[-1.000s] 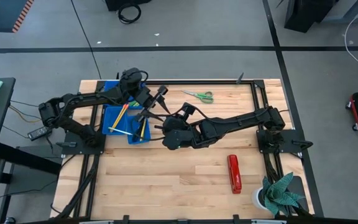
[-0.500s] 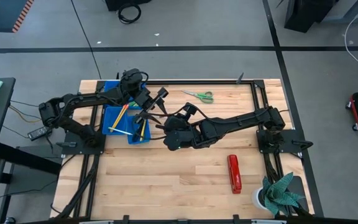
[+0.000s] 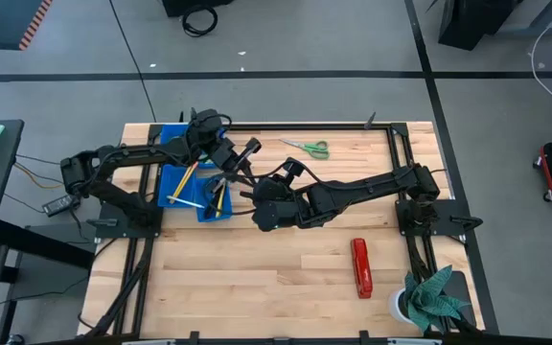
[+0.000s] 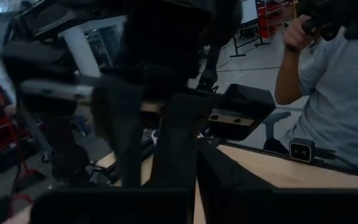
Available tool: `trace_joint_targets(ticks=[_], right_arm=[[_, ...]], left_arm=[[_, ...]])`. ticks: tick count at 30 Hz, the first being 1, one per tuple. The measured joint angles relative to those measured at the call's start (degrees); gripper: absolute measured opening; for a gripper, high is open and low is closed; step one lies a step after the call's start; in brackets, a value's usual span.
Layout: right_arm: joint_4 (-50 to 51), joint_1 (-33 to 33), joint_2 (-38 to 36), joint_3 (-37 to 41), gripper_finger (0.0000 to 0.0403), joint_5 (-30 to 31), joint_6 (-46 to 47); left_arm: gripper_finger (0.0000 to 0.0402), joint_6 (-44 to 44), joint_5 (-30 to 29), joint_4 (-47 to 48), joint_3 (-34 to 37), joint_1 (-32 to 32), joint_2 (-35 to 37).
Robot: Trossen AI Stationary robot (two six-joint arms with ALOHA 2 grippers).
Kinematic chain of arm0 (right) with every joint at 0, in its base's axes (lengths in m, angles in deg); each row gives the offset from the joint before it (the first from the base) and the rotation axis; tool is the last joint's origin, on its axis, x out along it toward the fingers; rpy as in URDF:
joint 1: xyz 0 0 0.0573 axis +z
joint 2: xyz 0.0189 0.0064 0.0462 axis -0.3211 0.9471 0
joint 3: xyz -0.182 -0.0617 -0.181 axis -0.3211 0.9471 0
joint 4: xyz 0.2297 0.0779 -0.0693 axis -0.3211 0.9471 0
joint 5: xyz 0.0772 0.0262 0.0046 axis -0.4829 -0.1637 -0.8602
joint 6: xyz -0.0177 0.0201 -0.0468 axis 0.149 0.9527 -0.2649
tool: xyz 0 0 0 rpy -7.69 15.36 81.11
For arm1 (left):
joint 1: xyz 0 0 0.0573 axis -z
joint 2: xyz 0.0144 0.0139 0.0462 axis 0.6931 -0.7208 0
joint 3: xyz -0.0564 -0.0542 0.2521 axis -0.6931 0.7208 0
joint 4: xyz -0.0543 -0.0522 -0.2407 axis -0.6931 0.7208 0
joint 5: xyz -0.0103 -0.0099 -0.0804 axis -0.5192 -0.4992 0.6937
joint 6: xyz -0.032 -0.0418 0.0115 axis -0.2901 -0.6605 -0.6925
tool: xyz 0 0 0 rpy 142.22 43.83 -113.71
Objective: Sort crayons/erasers/pens/pencils in bins
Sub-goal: Put the green crayon into the top left blue bin
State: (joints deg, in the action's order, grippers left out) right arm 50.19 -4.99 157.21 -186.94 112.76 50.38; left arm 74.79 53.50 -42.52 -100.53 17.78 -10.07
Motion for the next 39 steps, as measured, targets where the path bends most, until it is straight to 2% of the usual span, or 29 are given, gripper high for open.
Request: trace_joint_targets(ticks=[5,7,10,13,16,18,21,25,28,33,39], right_arm=[[1.26,0.02,0.0,0.0,0.0037,-0.3,-0.22],[3.76,-0.22,-0.03,0.0,0.0037,-2.39,0.91],[6.34,-1.6,-0.15,1.19,0.0037,-7.45,5.12],[5.23,-4.0,-0.11,5.85,0.0038,-13.08,6.78],[2.5,-6.77,-0.04,11.95,0.0049,-22.01,4.78],[1.54,-8.42,-0.01,15.77,0.0063,-27.38,2.52],[-1.02,-10.3,0.0,20.39,0.0089,-31.11,2.22],[-5.43,-12.53,0.04,24.02,0.0125,-34.86,6.28],[-7.26,-13.68,-0.02,25.88,0.0142,-40.68,10.25],[-7.1,-12.69,-0.04,29.73,0.0145,-47.75,16.81],[-6.82,-9.87,-0.02,33.8,0.0137,-50.97,22.3]], left_arm=[[0.001,-6.44,0.47,0.17,0.07,-3.85,0.53],[0.0008,-9.63,3.58,-0.25,0.09,-6.28,1.22],[0.0017,-14.32,9.47,0.11,0.11,-10.65,3.18],[0.0041,-17.59,15.23,-0.05,0.04,-14.77,5.6],[0.0063,-18.33,20.31,1.46,0.04,-17.55,6.77],[0.0074,-18.3,20.55,4.21,0.04,-18.85,6.84],[0.0085,-14.74,20.54,8.42,0.09,-20.18,6.84],[0.009,-11.26,20.52,10.73,0.11,-21.04,6.83],[0.0088,-11.83,20.54,10.79,0.11,-21.76,6.84],[0.0087,-11.75,20.52,11.59,0.11,-22.13,6.84],[0.0093,-11.75,20.52,11.77,0.11,-22.1,6.84]])
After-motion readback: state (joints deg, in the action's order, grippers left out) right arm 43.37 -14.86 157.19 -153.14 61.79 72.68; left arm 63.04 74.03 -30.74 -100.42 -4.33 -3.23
